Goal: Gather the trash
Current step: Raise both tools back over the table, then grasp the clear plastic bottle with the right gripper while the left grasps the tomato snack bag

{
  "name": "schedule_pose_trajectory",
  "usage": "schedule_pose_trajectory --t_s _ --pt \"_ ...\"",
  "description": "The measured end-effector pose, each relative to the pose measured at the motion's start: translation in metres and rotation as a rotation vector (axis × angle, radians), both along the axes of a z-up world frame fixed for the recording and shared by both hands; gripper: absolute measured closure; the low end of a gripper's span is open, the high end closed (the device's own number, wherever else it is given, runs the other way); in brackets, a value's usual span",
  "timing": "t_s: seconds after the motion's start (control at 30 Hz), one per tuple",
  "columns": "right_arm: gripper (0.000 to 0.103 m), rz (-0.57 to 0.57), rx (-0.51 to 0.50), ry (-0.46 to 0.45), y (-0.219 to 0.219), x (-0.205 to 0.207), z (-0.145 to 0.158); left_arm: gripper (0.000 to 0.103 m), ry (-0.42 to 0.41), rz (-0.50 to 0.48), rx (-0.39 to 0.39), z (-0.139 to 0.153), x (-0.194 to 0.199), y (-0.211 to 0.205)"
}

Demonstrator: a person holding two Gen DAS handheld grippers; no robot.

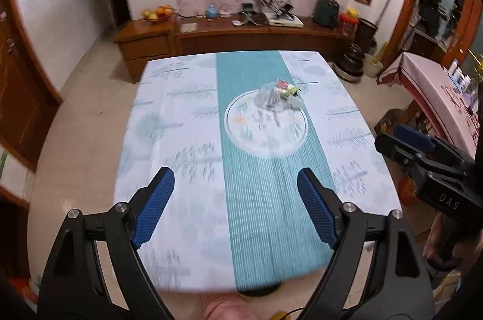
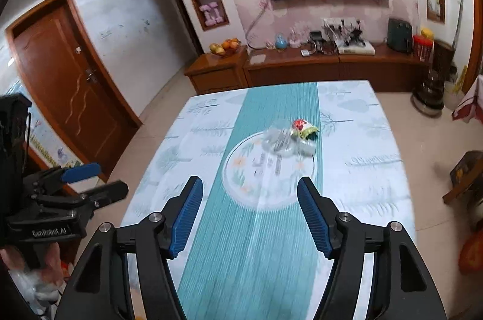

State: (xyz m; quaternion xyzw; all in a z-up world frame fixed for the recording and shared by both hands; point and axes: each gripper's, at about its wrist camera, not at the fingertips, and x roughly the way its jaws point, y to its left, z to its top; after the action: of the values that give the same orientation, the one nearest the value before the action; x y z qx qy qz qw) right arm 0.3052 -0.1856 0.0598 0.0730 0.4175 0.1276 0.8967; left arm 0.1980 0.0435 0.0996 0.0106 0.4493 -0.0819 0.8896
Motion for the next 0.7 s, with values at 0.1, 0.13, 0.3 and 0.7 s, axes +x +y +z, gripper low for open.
schedule_pose_trajectory --t_s 0.1,0.13,0.3,0.7 --pt "0.037 -0.019 0.013 0.057 0.002 0.074 -0.028 0.021 0.06 -0.052 -0.026 -0.025 0.074 0.003" --pt "0.037 -0.02 0.012 0.07 0.003 0.095 -0.038 0.021 0.078 -0.067 -0.034 -0.033 0.094 0.004" --pt "0.037 0.01 -0.017 0.132 0.014 0.197 -0.095 0.022 0.148 -0.146 -0.05 -0.087 0.201 0.003" --pt "0.037 0.125 -0.09 0.269 0.017 0.291 -0.199 0.027 0.275 -0.276 -0.112 -0.192 0.326 -0.027"
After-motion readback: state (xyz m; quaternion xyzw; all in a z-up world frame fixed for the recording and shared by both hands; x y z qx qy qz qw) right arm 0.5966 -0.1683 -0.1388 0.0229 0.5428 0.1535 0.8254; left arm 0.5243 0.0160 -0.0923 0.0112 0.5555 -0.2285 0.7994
